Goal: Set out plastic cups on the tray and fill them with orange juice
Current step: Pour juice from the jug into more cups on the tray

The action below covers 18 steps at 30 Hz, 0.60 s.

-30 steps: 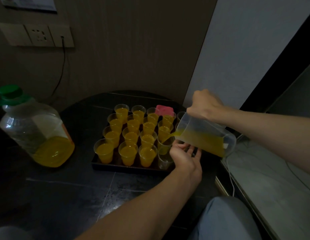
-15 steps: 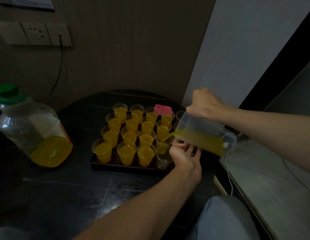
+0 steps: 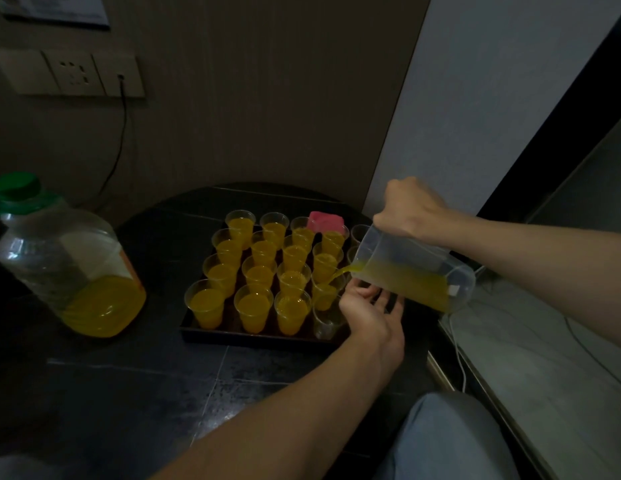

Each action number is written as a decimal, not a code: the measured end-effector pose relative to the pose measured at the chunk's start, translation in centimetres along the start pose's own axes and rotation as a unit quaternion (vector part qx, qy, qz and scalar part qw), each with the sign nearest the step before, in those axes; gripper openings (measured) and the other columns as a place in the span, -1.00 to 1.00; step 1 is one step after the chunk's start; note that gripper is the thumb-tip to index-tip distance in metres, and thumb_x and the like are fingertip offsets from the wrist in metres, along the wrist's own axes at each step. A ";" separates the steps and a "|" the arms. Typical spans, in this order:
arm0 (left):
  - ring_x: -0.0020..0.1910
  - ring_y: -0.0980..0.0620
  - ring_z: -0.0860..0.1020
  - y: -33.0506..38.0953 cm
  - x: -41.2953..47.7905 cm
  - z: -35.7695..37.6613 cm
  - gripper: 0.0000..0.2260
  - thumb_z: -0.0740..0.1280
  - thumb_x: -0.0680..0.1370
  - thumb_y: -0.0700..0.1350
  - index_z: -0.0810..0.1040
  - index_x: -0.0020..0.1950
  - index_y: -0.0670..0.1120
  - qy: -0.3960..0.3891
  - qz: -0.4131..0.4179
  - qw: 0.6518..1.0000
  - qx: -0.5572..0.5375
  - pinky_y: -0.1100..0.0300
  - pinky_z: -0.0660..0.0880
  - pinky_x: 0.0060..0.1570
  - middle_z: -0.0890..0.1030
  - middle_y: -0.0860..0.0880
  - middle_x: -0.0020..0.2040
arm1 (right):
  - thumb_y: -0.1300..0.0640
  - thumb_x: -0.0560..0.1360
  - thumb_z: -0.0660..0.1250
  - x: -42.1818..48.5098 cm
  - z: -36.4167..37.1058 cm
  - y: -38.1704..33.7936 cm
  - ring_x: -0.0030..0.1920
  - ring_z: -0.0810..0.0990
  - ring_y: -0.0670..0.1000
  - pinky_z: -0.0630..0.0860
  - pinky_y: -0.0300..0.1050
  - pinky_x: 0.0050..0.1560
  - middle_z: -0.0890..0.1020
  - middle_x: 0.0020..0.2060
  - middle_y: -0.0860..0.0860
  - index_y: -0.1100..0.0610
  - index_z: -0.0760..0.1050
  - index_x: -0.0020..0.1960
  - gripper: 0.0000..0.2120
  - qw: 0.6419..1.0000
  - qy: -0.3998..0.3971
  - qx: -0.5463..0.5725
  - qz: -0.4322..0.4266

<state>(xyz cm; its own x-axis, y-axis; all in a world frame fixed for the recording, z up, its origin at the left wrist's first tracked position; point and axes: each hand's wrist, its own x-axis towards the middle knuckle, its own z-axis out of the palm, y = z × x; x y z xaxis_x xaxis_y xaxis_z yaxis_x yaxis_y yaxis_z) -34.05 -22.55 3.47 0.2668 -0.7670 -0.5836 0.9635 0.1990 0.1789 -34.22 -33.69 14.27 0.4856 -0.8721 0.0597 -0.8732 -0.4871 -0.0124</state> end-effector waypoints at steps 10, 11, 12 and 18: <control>0.18 -0.20 0.55 0.1 -0.1 0.2 -0.63 0.04 0.54 -0.30 0.55 0.18 -0.07 -0.007 -0.007 1.000 -0.001 -0.21 0.37 0.43 0.57 -0.23 0.19 | 0.19 0.48 0.38 -0.2 -0.1 0.1 -0.41 0.45 0.04 0.31 -0.16 -0.47 0.46 -0.40 0.07 0.18 0.40 -0.34 -0.74 1.000 0.011 0.011 0.013; 0.16 -0.19 0.55 0.1 -0.1 0.2 -0.63 0.04 0.54 -0.30 0.55 0.17 -0.07 -0.007 -0.005 1.000 -0.003 -0.21 0.37 0.43 0.57 -0.22 0.18 | 0.18 0.49 0.37 -0.1 -0.2 0.1 -0.40 0.45 0.04 0.31 -0.16 -0.46 0.46 -0.39 0.08 0.18 0.39 -0.33 -0.74 1.000 0.011 0.015 0.017; 0.14 -0.18 0.55 0.1 -0.1 0.2 -0.64 0.04 0.54 -0.30 0.55 0.17 -0.06 -0.007 -0.002 1.000 -0.002 -0.20 0.37 0.43 0.58 -0.21 0.17 | 0.18 0.49 0.37 -0.1 -0.2 0.2 -0.40 0.45 0.04 0.31 -0.16 -0.45 0.46 -0.39 0.07 0.18 0.39 -0.34 -0.73 0.999 0.011 0.020 0.023; 0.25 -0.20 0.53 0.5 0.0 0.3 -0.60 0.07 0.54 -0.29 0.54 0.25 -0.03 -0.008 0.009 1.000 0.008 -0.16 0.37 0.41 0.59 -0.18 0.17 | 0.21 0.46 0.35 -0.4 -0.6 1.1 -0.43 0.39 0.05 0.23 -0.18 -0.46 0.41 -0.44 0.06 0.18 0.34 -0.39 -0.71 0.997 0.025 0.063 0.049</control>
<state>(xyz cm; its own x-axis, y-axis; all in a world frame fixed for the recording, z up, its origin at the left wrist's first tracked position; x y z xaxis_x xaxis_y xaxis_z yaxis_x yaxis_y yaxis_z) -33.54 -22.66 3.81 0.2835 -0.7736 -0.5668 0.9581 0.2036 0.2014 -35.39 -33.89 14.82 0.3933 -0.9139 0.1008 -0.9029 -0.4046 -0.1451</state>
